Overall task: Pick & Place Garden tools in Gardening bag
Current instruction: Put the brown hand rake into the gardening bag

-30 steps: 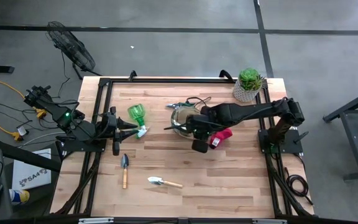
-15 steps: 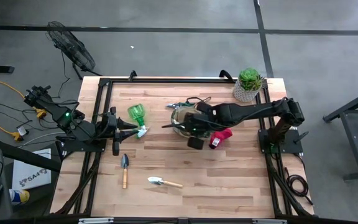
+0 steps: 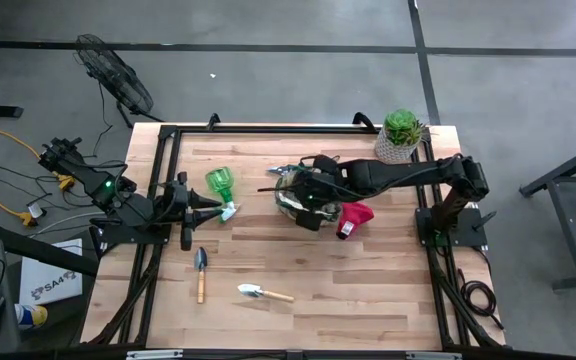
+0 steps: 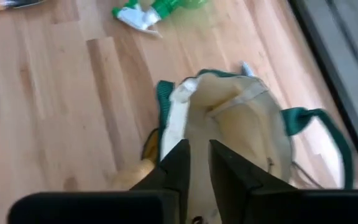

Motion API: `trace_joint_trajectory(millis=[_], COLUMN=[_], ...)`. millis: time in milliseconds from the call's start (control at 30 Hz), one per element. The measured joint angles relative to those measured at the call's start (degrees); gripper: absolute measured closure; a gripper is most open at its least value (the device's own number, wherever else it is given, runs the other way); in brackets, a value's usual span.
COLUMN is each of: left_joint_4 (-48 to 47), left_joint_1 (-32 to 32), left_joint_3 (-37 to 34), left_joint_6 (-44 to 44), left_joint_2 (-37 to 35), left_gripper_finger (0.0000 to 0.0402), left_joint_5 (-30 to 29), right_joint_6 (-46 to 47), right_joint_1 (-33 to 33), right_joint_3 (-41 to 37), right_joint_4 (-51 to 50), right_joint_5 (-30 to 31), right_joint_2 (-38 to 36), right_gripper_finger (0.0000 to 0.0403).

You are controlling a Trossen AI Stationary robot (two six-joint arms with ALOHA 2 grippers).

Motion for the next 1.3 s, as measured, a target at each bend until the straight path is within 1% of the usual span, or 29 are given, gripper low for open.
trace_joint_trajectory(millis=[100,233,433,500,600,700,900,1100,1200,1300], left_joint_4=[-0.2,-0.4,-1.4,-2.2,-1.4,-1.5,-1.3,-1.3,-1.4,-1.3], left_joint_1=[0.0,0.0,0.0,0.0,0.0,0.0,0.0,0.0,0.0,0.0], left_joint_3=[0.0,0.0,0.0,0.0,-1.1,-2.3,-4.3,-4.9,-4.9,-4.9], left_joint_6=[0.0,0.0,0.0,-0.6,-1.1,-2.0,-3.1,-4.0,-4.1,-4.2], left_joint_2=[0.0,0.0,0.0,0.0,0.0,0.0,0.0,-0.1,-0.1,-0.1], left_gripper_finger=[0.0312,0.0312,0.0312,0.0312,0.0312,0.0312,0.0312,0.0312,0.0312,0.0312], left_joint_5=[0.6,0.6,0.4,-0.1,-0.3,-0.2,-0.6,-0.8,-0.8,-1.0], right_joint_6=[-1.1,-1.2,-1.5,-1.1,-1.1,-1.1,-0.6,3.3,5.6,7.6], right_joint_1=[0.6,4.1,9.0,9.2,8.6,8.3,8.9,11.8,13.2,14.1], right_joint_3=[0.0,0.0,-3.6,-5.3,-8.4,-9.7,-9.8,-10.1,-13.7,-19.0], right_joint_4=[0.0,0.2,4.6,6.7,11.2,13.3,13.7,11.1,13.0,16.8], right_joint_5=[0.4,4.1,9.5,10.6,10.7,13.3,15.5,18.1,19.4,19.7], right_joint_2=[-0.9,-1.0,-0.9,-0.9,-0.9,-0.8,-1.6,-3.7,-5.7,-7.9], right_gripper_finger=[0.0391,0.0399,0.0400,0.0400,0.0400,0.0400,0.0399,0.0399,0.0400,0.0399])
